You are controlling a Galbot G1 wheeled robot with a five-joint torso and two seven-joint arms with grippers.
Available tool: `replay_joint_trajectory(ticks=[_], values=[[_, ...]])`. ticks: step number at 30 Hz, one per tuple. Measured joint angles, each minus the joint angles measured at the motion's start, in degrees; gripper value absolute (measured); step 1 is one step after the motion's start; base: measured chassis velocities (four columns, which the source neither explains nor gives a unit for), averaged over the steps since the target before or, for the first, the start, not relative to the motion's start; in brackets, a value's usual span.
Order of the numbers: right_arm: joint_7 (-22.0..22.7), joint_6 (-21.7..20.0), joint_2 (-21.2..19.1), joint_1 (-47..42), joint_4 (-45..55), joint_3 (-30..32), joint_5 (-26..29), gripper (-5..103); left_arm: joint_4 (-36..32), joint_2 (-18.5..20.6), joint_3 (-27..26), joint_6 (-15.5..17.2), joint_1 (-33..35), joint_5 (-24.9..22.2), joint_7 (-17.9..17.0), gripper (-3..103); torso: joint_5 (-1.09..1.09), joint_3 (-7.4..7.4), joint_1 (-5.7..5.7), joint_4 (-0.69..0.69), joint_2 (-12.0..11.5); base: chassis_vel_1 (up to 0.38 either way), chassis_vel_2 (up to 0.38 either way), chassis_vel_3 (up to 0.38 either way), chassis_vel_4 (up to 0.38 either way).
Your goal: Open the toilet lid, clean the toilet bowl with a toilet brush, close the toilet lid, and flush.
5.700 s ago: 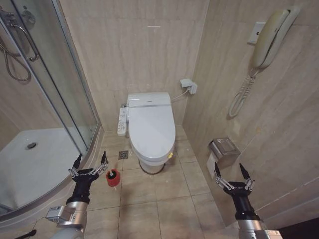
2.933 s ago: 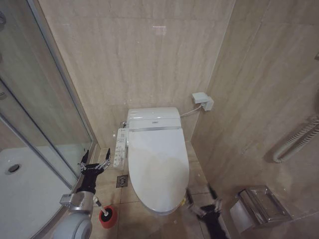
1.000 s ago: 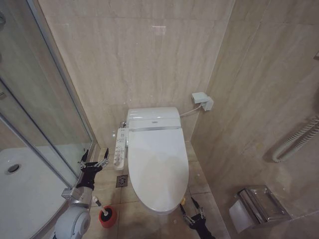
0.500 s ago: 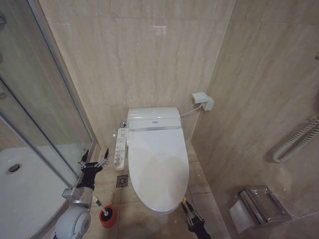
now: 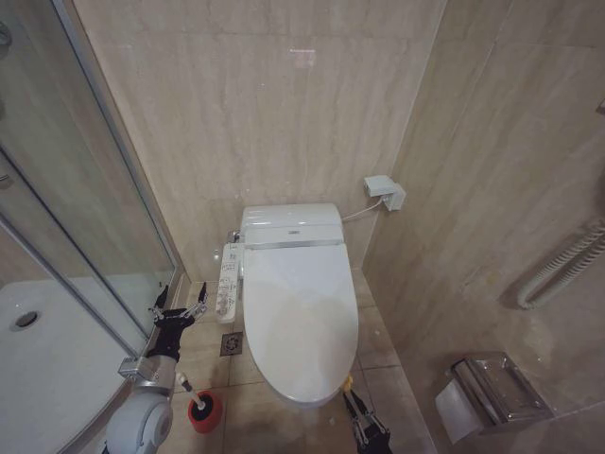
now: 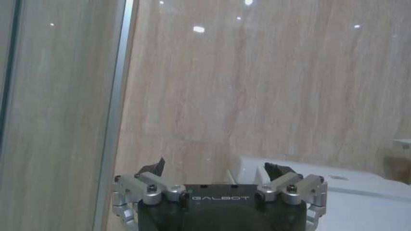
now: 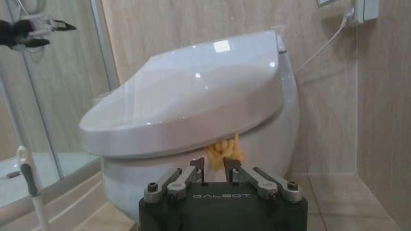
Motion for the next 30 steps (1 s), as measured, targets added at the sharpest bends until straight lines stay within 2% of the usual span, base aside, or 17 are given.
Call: replay_joint_trajectory(ticks=[17,19,25,26,30], values=[[-0.80,0.64,0.47,1.69,-2.86,0.46,-0.25,23,-0.25,0.35,-0.26,-0.40,0.42,-0.05,0.13,100,0.01,0.00,0.00,0.01,0.00,0.000,0.000,0.000,0.000],[-0.22,0.81,0.48,2.34,-3.66,0.70,-0.60,19,-0.25,0.42,-0.31,-0.43,0.46,-0.08,0.13,100,0.01,0.00,0.00,0.01,0.00,0.000,0.000,0.000,0.000],[0.75,0.85,0.33,2.75,-3.68,0.82,-1.31,19,-0.22,0.42,-0.32,-0.45,0.40,-0.09,0.15,100,0.01,0.00,0.00,0.01,0.00,0.000,0.000,0.000,0.000],[0.91,0.85,0.24,2.84,-3.68,0.82,-1.56,-2,-0.22,0.37,-0.30,-0.45,0.38,-0.09,0.15,100,0.01,0.00,0.00,0.01,0.00,0.000,0.000,0.000,0.000],[1.07,0.85,0.15,3.11,-3.98,0.80,-2.13,-2,-0.20,0.30,-0.28,-0.45,0.38,-0.09,0.16,100,0.01,0.00,0.00,0.01,0.00,0.000,0.000,0.000,0.000]])
